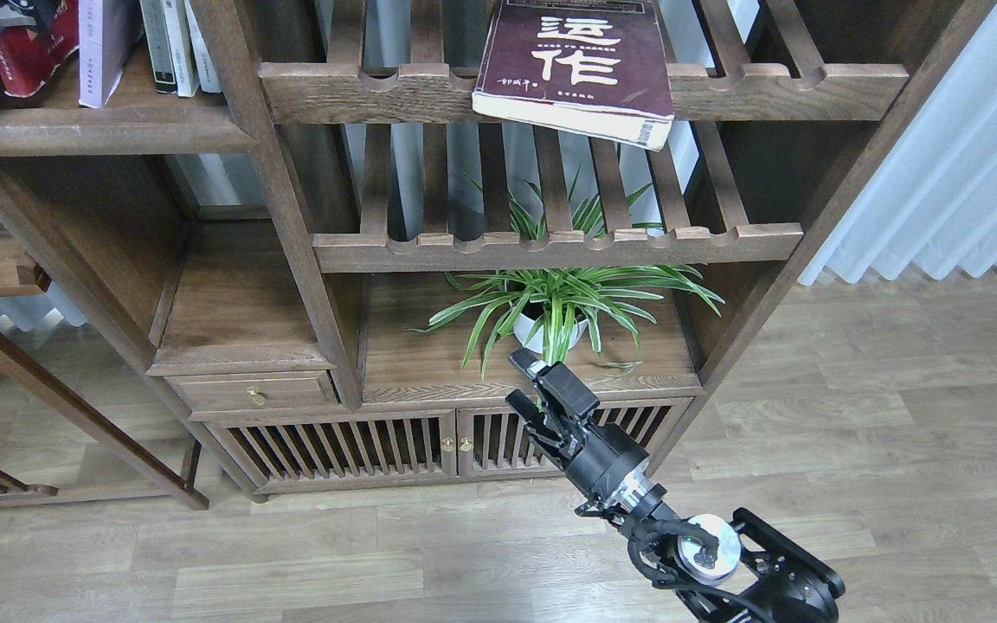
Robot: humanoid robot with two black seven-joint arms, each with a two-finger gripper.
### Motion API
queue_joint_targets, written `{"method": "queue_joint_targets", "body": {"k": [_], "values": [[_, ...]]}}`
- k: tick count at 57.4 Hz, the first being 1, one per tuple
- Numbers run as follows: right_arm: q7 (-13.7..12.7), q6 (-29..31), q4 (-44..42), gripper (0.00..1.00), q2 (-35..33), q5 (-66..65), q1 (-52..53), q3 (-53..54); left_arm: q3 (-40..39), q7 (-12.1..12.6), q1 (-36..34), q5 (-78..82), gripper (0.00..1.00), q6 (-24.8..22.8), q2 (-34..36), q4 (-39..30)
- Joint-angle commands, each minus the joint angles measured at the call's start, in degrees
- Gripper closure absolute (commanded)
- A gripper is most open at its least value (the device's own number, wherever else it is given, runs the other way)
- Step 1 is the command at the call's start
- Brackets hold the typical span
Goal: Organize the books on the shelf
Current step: 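Place the red book on the upper shelf with the left gripper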
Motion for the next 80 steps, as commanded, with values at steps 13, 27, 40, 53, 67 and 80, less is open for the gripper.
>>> {"method": "queue_joint_targets", "body": {"k": [13, 27, 40, 53, 67, 80], "values": [[0.0, 0.0, -0.2, 0.02, 0.0, 0.0, -0.1, 0.2, 0.4, 0.0, 0.2, -2.4, 0.84, -0.8, -1.2, -1.8], [0.0, 0.0, -0.2, 0.02, 0.0, 0.0, -0.1, 0.0, -0.4, 0.0, 0.2, -2.4, 0.79, -0.8, -0.5, -3.5], [0.0, 0.0, -0.2, 0.02, 0.0, -0.1, -0.1, -0.1, -0.4, 0.0, 0.5, -2.5, 0.75, -1.1, 1.5, -4.5], [0.0, 0.0, -0.2, 0.02, 0.0, -0.1, -0.1, -0.1, -0.6, 0.0, 0.9, -2.5, 0.68, -1.1, 1.9, -5.1], [-0.1, 0.0, -0.2, 0.02, 0.0, -0.1, -0.1, -0.1, -2.7, 0.0, 0.8, -6.0, 0.67, -1.1, 1.8, -7.6], [-0.1, 0.0, -0.2, 0.02, 0.0, -0.1, -0.1, -0.1, -6.0, 0.0, 0.2, -6.3, 0.64, -1.1, 0.9, -10.4]]}}
